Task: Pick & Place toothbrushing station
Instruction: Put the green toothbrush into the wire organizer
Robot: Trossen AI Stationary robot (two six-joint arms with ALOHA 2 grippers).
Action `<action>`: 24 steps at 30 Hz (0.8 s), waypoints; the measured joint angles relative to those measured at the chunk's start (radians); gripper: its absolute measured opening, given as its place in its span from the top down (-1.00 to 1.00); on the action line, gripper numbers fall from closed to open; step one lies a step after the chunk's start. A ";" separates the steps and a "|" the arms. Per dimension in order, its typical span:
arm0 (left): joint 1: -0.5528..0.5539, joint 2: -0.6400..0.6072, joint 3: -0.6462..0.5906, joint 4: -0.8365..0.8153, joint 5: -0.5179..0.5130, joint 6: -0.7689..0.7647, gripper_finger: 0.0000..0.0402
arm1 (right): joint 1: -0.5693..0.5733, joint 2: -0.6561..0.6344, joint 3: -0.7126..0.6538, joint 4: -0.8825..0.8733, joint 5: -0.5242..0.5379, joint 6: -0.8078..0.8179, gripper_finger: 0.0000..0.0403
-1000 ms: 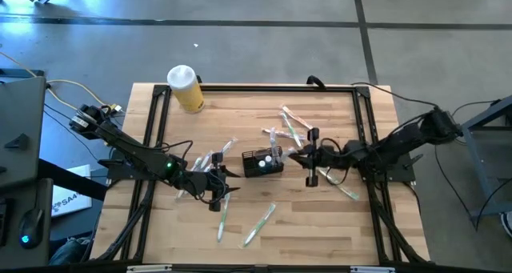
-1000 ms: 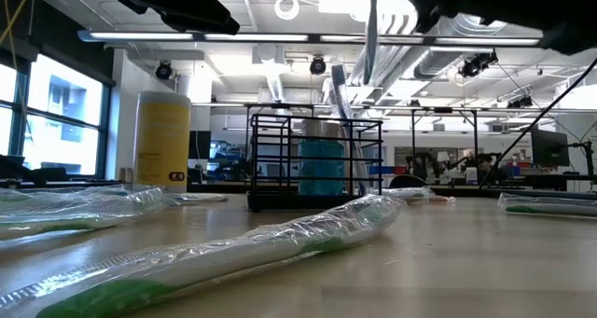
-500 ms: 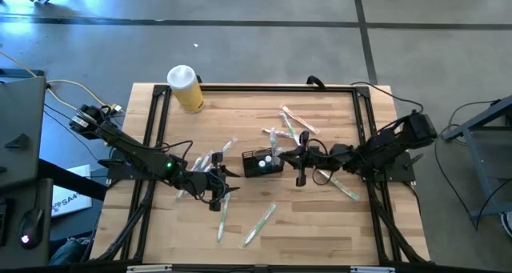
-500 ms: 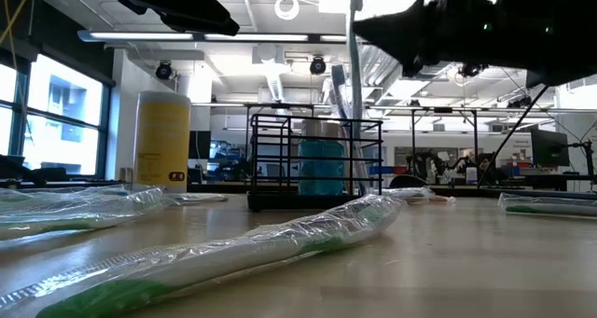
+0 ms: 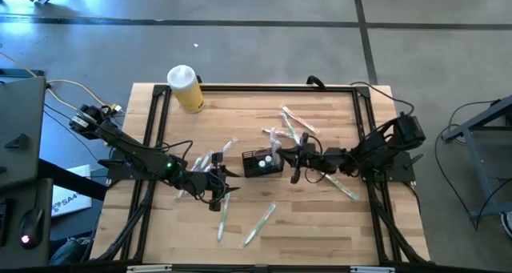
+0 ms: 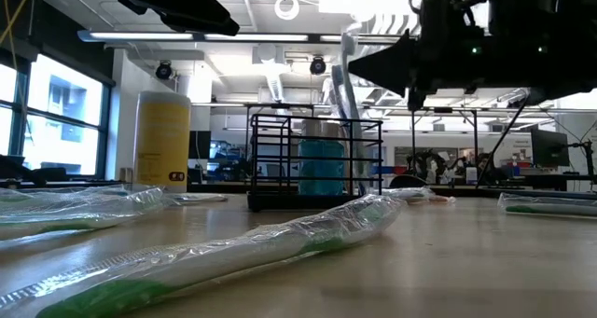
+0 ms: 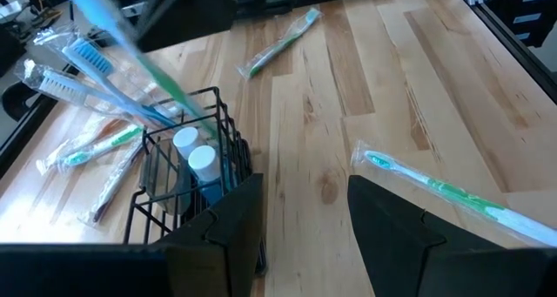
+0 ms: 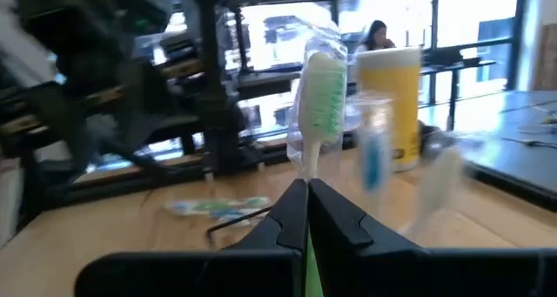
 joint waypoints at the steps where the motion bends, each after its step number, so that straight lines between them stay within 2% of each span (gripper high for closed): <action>1: 0.000 0.000 0.000 0.000 0.000 0.000 0.19 | 0.005 0.000 0.000 -0.001 -0.005 0.000 0.99; 16: 0.000 0.000 0.000 0.003 0.004 0.000 0.19 | 0.018 -0.001 0.001 -0.156 -0.007 0.053 0.95; 20: 0.000 0.000 0.000 0.003 0.004 0.000 0.19 | 0.018 -0.001 0.001 -0.158 -0.017 0.051 0.83; 24: 0.000 0.000 0.000 -0.001 0.007 0.000 0.19 | 0.018 -0.001 0.001 -0.158 -0.021 0.050 0.57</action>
